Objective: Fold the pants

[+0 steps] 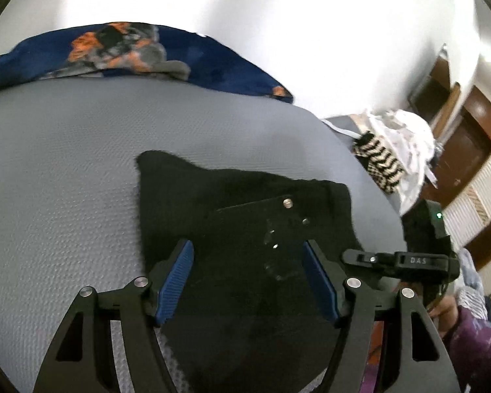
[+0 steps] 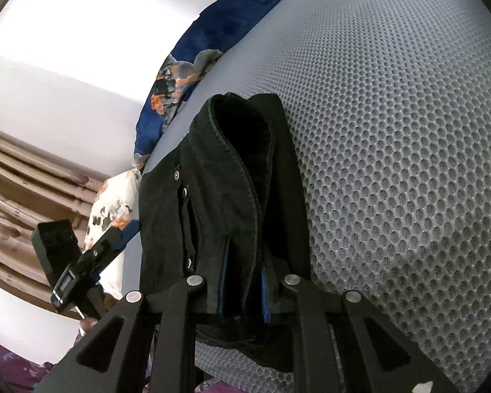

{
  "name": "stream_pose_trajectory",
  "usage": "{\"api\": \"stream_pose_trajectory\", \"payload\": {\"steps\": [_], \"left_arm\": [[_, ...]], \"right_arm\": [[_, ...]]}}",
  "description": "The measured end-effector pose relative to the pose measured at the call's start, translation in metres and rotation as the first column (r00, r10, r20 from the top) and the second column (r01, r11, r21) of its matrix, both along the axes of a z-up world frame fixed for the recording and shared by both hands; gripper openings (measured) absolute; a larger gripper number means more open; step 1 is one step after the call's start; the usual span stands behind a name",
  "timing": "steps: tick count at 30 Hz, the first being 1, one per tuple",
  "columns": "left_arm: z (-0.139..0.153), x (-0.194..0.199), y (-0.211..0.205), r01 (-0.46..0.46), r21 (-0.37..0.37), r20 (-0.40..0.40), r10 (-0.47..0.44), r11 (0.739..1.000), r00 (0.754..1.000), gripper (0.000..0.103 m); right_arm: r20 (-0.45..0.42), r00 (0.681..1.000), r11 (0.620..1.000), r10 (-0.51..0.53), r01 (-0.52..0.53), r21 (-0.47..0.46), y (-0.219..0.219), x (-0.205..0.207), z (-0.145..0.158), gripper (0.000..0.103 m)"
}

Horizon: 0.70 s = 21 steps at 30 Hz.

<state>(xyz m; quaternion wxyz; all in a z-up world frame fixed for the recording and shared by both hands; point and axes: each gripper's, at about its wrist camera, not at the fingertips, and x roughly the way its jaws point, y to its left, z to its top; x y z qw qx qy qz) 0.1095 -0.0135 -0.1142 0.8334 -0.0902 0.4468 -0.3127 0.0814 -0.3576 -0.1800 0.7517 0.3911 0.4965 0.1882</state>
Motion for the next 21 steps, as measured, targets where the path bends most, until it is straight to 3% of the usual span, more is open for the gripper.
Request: {"api": "stream_pose_trajectory", "payload": {"steps": [4, 6, 9, 13, 18, 21], "left_arm": [[-0.020, 0.029, -0.012, 0.057, 0.042, -0.067, -0.054, 0.997, 0.996, 0.069], [-0.032, 0.042, -0.009, 0.058, -0.013, -0.122, -0.059, 0.998, 0.991, 0.069], [-0.039, 0.052, -0.008, 0.061, -0.057, -0.131, -0.068, 0.996, 0.989, 0.069], [-0.029, 0.049, 0.002, 0.001, -0.119, -0.135, -0.017, 0.993, 0.991, 0.069], [-0.016, 0.055, 0.018, -0.062, -0.147, -0.120, 0.044, 0.987, 0.992, 0.069], [-0.018, 0.064, 0.018, -0.064, -0.147, -0.131, 0.044, 0.987, 0.990, 0.071]], "right_arm": [[0.009, 1.000, 1.000, -0.015, 0.015, -0.012, 0.000, -0.004, -0.001, 0.013], [0.025, 1.000, 0.999, -0.008, 0.009, -0.044, 0.001, -0.006, 0.002, 0.012], [0.029, 0.999, 0.999, -0.019, 0.020, -0.047, 0.001, -0.006, 0.003, 0.012], [0.058, 0.998, 0.999, -0.020, 0.023, -0.049, 0.004, -0.009, 0.009, 0.012], [0.117, 0.993, 0.999, -0.027, 0.032, -0.039, -0.001, -0.013, 0.023, 0.012], [0.104, 0.994, 0.997, -0.045, 0.052, -0.065, -0.006, -0.013, 0.016, 0.010]]}}
